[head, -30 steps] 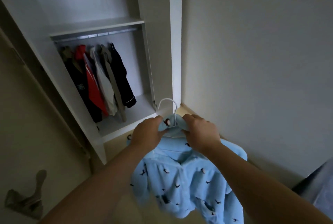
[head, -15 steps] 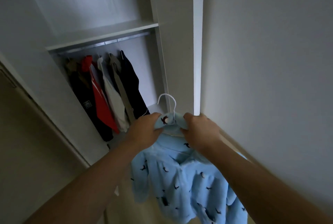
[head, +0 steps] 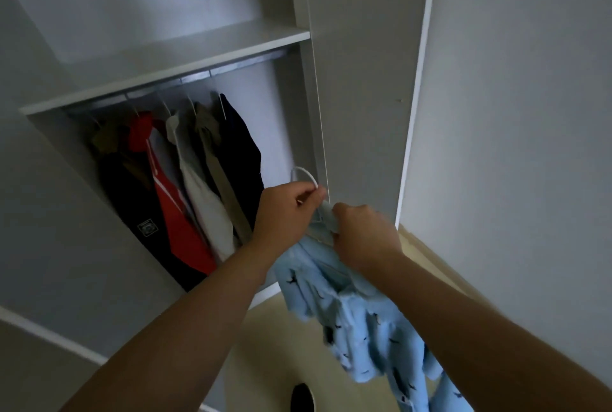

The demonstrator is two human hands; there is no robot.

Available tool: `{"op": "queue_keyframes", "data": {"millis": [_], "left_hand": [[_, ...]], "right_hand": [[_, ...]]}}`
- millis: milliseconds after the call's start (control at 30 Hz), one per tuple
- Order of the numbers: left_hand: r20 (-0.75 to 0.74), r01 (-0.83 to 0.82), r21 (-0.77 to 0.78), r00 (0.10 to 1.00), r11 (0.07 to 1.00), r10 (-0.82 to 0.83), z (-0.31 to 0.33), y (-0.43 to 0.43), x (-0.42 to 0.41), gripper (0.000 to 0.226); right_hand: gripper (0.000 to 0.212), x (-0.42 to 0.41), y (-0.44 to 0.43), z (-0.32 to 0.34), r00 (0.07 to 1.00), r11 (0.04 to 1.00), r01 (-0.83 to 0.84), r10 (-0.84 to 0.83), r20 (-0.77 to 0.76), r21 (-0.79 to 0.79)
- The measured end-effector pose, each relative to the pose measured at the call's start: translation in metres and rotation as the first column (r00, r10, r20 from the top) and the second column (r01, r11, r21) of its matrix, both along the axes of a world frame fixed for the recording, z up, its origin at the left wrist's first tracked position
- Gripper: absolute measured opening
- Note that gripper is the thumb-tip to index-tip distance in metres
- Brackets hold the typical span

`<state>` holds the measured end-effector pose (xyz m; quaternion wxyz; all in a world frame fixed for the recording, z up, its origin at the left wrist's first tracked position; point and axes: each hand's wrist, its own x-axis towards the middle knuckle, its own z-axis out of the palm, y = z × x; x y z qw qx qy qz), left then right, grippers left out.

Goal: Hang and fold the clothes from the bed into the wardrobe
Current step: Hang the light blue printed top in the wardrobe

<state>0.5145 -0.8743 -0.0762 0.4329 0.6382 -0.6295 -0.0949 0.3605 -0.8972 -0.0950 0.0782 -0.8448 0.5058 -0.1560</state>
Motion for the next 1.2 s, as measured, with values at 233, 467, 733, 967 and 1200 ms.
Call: {"op": "queue_keyframes", "data": {"millis": [233,467,733,967,1200], "left_hand": [[0.107,0.032,0.035,0.994,0.999,-0.036,-0.013,-0.141,0.084,0.041],[0.181,0.025,0.149,0.982,0.989,-0.052,-0.021,-0.264,0.143,0.042],[0.255,-0.087,0.127,0.965,0.988,0.052,-0.029,-0.383,0.216,0.042],[0.195,-0.308,0.074,0.937,0.949,0.289,-0.007,-0.478,0.298,0.033],[-0.109,-0.217,0.222,0.963,0.951,0.245,0.008,-0.523,0.352,0.033]], "right_hand": [[0.022,0.082,-0.117,-0.007,0.987,0.966,0.141,-0.154,0.042,0.218],[0.078,0.128,-0.205,-0.032,0.973,0.816,0.124,-0.212,0.094,0.564],[0.043,0.208,-0.320,-0.063,0.986,0.862,0.144,-0.167,0.005,0.486],[0.032,0.282,-0.412,-0.058,0.998,0.915,-0.049,0.029,0.056,0.401],[0.029,0.355,-0.462,-0.040,0.959,0.959,-0.164,0.101,0.264,0.229]]}}
